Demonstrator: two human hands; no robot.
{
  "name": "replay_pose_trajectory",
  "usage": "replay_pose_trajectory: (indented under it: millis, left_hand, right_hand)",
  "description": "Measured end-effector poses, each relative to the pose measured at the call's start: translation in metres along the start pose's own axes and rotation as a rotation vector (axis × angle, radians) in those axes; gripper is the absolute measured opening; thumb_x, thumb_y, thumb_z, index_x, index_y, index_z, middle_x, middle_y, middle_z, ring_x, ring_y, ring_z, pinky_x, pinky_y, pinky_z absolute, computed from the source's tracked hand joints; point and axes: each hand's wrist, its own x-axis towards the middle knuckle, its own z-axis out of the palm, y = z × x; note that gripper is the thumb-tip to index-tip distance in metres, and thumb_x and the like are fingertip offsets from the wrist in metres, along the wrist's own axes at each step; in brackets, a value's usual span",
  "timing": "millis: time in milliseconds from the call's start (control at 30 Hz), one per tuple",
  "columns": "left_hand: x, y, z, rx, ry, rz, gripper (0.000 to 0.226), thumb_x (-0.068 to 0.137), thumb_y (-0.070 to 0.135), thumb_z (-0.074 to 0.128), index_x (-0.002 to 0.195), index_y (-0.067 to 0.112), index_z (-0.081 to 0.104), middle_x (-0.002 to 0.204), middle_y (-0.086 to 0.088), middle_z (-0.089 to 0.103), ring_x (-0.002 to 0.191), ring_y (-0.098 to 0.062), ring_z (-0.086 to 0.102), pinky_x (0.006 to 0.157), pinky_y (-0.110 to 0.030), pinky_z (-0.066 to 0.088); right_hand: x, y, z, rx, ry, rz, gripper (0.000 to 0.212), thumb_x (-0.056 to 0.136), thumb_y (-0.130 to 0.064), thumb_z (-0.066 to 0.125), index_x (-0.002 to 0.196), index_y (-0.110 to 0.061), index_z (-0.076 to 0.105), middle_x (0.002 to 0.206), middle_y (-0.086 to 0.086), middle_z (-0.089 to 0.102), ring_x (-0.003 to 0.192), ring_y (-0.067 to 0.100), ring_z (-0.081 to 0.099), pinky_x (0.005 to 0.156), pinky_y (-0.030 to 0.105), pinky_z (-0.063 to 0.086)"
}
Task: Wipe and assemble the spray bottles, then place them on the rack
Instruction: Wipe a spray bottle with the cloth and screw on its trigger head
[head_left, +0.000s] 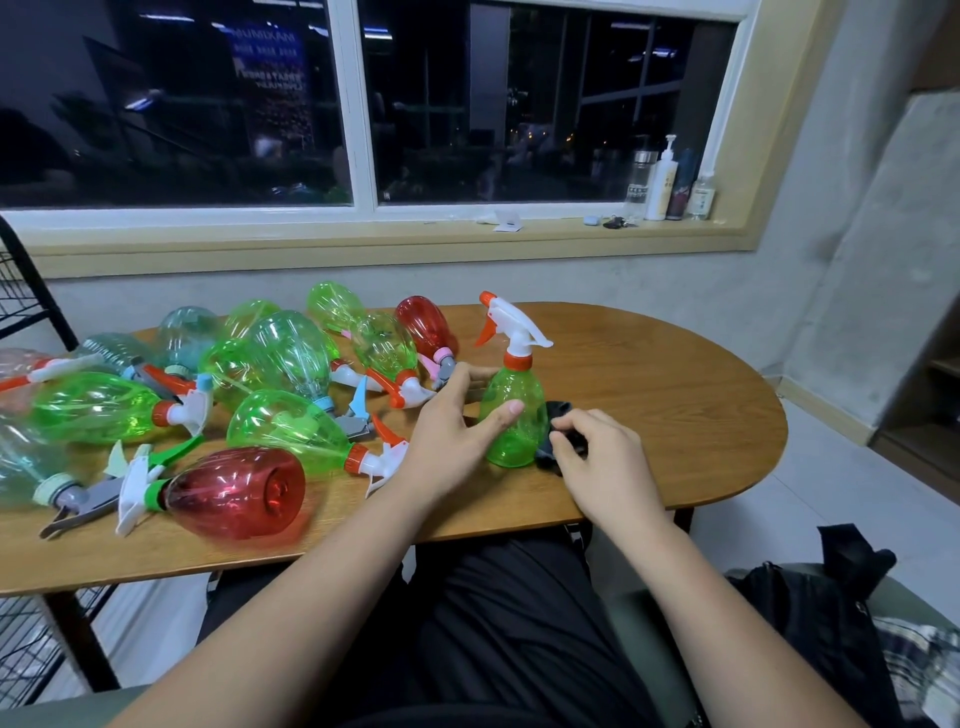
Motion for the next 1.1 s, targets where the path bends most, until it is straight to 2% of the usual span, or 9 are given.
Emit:
replay_pose_trajectory:
  millis: [100,233,300,400,500,600,667,867,1100]
  left_hand:
    - [0.000,-0.001,0.001,0.006,0.002,-0.006,0.040,0.094,0.054,0.073,0.125,0.035,0.057,0.125,0.026,0.067,0.122,0.011,0.057,0.099,-0.021,0.047]
    - [0.000,0.000,0.001,0.014,-0.003,-0.011,0.043,0.093,0.057,0.073,0.126,0.034,0.055,0.126,0.027,0.064,0.122,0.015,0.055,0.097,-0.014,0.043]
    - [0.001,-0.001,0.000,0.013,-0.002,-0.021,0.045,0.093,0.057,0.073,0.127,0.034,0.055,0.127,0.027,0.063,0.123,0.014,0.054,0.098,-0.014,0.043]
    - [0.001,-0.003,0.000,0.023,0.011,-0.023,0.047,0.091,0.059,0.073,0.127,0.033,0.055,0.126,0.027,0.062,0.123,0.014,0.054,0.099,-0.014,0.043]
    - [0.002,-0.005,0.000,0.028,0.020,-0.020,0.046,0.091,0.057,0.075,0.123,0.031,0.055,0.124,0.027,0.064,0.120,0.013,0.056,0.097,-0.013,0.045]
    - [0.002,-0.004,0.001,0.020,0.029,0.006,0.043,0.091,0.058,0.073,0.119,0.030,0.056,0.121,0.026,0.067,0.119,0.009,0.060,0.098,-0.014,0.046]
    - [0.003,-0.003,0.001,0.009,0.023,0.003,0.037,0.094,0.056,0.068,0.118,0.030,0.058,0.120,0.028,0.066,0.118,0.012,0.060,0.096,-0.012,0.046]
    - [0.003,-0.005,-0.001,-0.003,0.020,-0.017,0.019,0.107,0.041,0.059,0.117,0.026,0.062,0.119,0.026,0.068,0.114,0.008,0.061,0.089,-0.011,0.046]
    - [0.003,-0.007,0.000,-0.017,0.020,-0.017,0.029,0.102,0.050,0.064,0.118,0.028,0.056,0.124,0.018,0.068,0.121,0.004,0.061,0.088,-0.027,0.052]
  right_hand:
    - [0.005,0.002,-0.004,-0.048,-0.069,0.031,0.011,0.099,-0.026,0.069,0.108,-0.028,0.073,0.112,-0.011,0.067,0.105,0.016,0.059,0.085,0.034,0.046]
    - [0.012,-0.005,-0.011,0.040,-0.112,0.141,0.012,0.091,-0.022,0.073,0.097,-0.032,0.069,0.091,-0.016,0.073,0.083,0.007,0.066,0.075,0.034,0.054]
    - [0.017,-0.010,-0.012,0.103,-0.065,0.172,0.017,0.086,-0.013,0.076,0.089,-0.029,0.072,0.083,-0.017,0.073,0.079,0.002,0.066,0.071,0.023,0.054]
    - [0.020,-0.021,-0.018,0.180,0.070,0.142,0.019,0.086,-0.010,0.077,0.092,-0.028,0.077,0.082,-0.020,0.072,0.077,-0.004,0.065,0.065,0.006,0.043]
    - [0.020,-0.037,-0.025,0.275,0.178,0.022,0.017,0.092,-0.018,0.078,0.106,-0.029,0.080,0.090,-0.022,0.075,0.081,-0.001,0.068,0.073,0.014,0.050]
    - [0.019,-0.044,-0.022,0.303,0.214,-0.116,0.026,0.094,-0.015,0.078,0.117,-0.025,0.080,0.114,-0.017,0.076,0.106,0.001,0.070,0.093,0.021,0.055]
    - [0.018,-0.041,-0.017,0.279,0.223,-0.157,0.028,0.093,-0.010,0.078,0.118,-0.022,0.079,0.120,-0.014,0.074,0.114,0.001,0.068,0.098,0.021,0.053]
    - [0.005,-0.026,-0.013,0.160,0.224,-0.097,0.022,0.088,-0.006,0.079,0.105,-0.020,0.077,0.104,-0.011,0.070,0.085,-0.012,0.058,0.080,0.005,0.040]
    - [-0.002,-0.010,-0.002,0.029,-0.019,0.091,0.018,0.087,-0.006,0.070,0.090,-0.022,0.065,0.095,-0.007,0.065,0.089,0.016,0.060,0.069,0.012,0.038]
